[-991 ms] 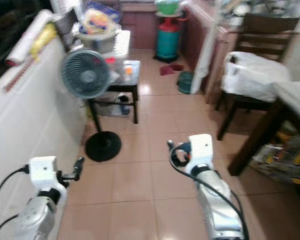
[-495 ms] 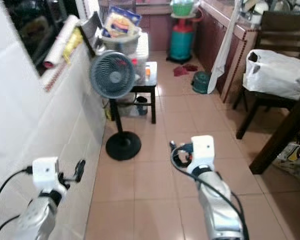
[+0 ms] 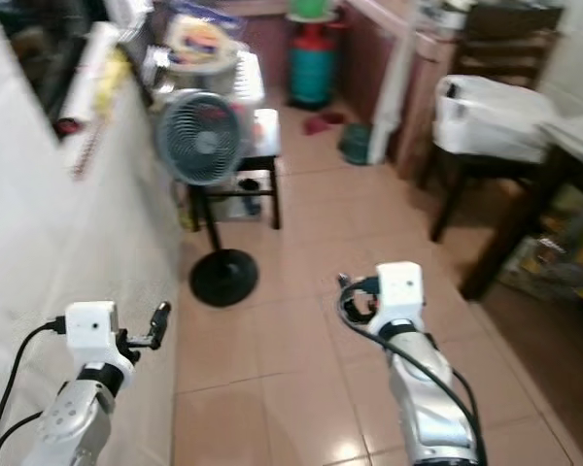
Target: Setting the table
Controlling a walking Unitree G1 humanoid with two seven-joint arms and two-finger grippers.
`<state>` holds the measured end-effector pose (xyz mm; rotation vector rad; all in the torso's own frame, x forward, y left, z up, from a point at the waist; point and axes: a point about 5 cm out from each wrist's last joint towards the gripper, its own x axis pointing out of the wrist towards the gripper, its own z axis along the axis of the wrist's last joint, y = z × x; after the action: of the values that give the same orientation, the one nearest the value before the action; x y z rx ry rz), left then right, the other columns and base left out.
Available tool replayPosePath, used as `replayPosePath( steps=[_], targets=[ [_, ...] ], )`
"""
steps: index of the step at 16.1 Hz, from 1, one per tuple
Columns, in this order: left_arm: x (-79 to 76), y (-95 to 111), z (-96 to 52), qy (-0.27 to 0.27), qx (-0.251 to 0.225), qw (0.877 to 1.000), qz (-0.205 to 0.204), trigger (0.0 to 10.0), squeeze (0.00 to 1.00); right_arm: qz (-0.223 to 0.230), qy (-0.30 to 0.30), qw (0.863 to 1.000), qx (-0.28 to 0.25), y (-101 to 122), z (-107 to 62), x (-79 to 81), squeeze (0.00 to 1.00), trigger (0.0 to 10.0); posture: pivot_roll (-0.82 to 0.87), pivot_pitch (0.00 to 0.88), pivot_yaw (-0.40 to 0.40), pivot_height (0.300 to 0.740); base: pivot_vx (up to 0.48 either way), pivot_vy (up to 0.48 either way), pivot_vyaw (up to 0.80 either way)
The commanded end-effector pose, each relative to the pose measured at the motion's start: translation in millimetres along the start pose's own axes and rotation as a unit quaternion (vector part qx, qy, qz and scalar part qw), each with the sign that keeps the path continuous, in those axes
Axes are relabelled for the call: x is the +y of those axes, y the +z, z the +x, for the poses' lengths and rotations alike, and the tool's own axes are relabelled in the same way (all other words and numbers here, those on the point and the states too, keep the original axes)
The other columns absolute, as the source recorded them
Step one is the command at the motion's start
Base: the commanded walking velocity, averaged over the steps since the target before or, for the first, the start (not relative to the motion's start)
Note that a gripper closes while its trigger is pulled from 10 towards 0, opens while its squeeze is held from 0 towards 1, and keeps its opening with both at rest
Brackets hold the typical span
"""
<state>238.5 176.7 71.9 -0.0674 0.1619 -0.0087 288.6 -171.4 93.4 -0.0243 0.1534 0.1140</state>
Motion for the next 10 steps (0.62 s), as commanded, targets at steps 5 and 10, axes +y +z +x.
replayPosePath(
  steps=[5,10],
  targets=[
    [0.2,4.9,-1.2,-0.011,-0.013,1.0,0.01,10.0,0.0,-0.004,0.012,1.0,-0.005,3.3,3.5,7.1,0.0,10.0,-0.12,0.032,0.035,0.74,0.0,0.0,-0.77],
    [-2.0,4.4,-0.9,-0.019,-0.012,1.0,0.009,10.0,0.0,-0.005,0.015,1.0,-0.006,3.8,4.8,7.9,0.0,10.0,-0.12,0.028,0.036,0.74,0.0,-0.122,-0.77]
  ],
)
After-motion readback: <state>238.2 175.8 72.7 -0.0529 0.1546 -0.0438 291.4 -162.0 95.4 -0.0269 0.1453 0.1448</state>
